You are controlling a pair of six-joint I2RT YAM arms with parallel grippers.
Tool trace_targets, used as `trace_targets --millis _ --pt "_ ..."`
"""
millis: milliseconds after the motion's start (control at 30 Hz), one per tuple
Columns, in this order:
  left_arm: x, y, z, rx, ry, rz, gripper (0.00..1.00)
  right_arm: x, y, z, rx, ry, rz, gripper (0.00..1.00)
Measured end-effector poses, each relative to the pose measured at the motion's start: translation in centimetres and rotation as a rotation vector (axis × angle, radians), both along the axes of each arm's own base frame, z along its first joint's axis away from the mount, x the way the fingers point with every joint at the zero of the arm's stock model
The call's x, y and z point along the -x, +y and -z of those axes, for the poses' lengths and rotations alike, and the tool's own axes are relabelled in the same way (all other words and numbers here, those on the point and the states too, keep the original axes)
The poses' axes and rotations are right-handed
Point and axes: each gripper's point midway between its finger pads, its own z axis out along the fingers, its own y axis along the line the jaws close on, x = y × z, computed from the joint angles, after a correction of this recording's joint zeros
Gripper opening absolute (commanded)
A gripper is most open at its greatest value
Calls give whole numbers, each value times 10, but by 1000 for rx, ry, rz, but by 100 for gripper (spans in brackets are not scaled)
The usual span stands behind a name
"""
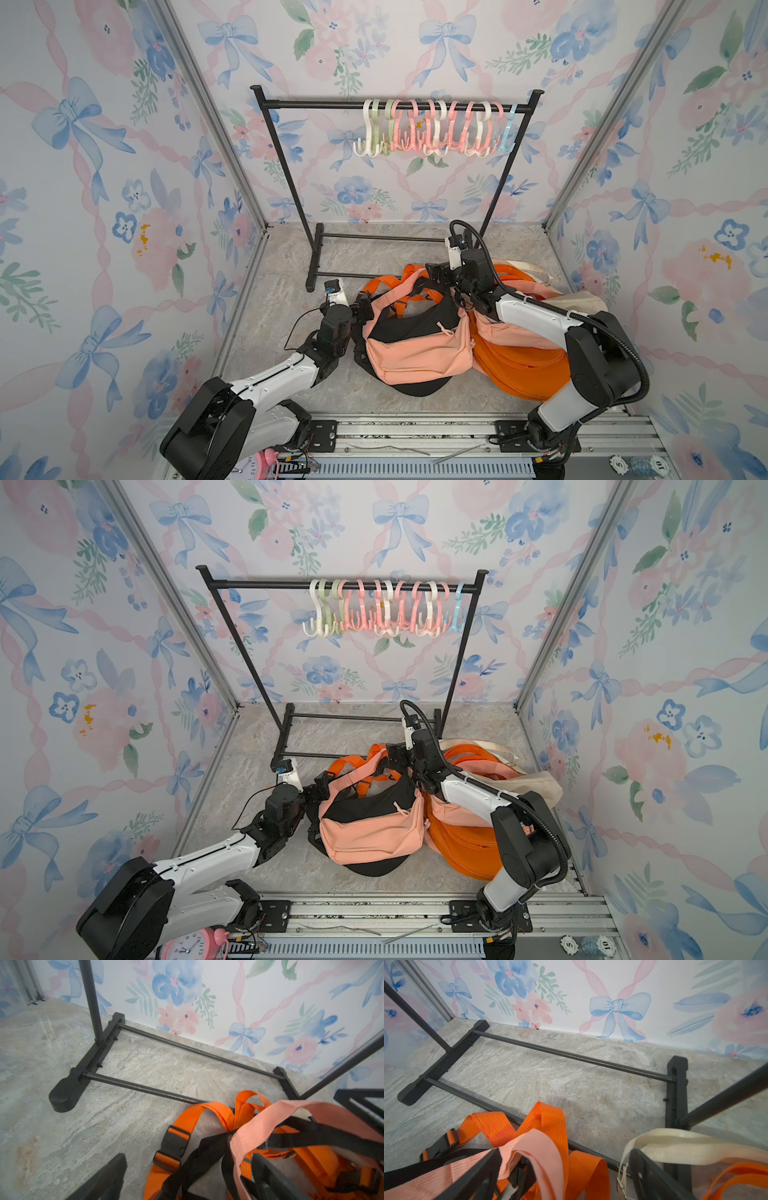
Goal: Take the bag off the hook
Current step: Place the bag inside the bag, then reset both arms
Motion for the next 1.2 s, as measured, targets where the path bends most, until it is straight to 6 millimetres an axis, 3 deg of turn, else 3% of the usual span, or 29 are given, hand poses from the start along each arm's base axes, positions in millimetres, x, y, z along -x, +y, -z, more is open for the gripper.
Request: trace_targets --millis 167,367,567,733,867,1000,1100,1200 --pt "-7 9 -28 24 -54 -47 98 -14 -20 -13 -9 -1 59 97" --pt "-12 21 -53 18 -90 -79 98 -11 -27 -14 -6 21 78 97" --pt "-29 38 -102 32 -171 -113 98 -13 -41 -60 -16 -76 96 96" --pt "-46 38 -136 -56 -234 -94 98 -17 -84 -108 5 -190 177 97" --pt "-59 45 -139 -138 -238 -72 98 -14 -127 -129 25 -260 264 97" --pt "-69 79 -134 -193 -227 -112 98 -9 -184 -115 45 -265 383 97" --pt "-68 104 -117 -233 -220 -145 98 2 -226 -79 73 -222 481 97" --pt "-63 123 -81 -277 -165 -153 98 16 -261 -36 82 -151 566 97"
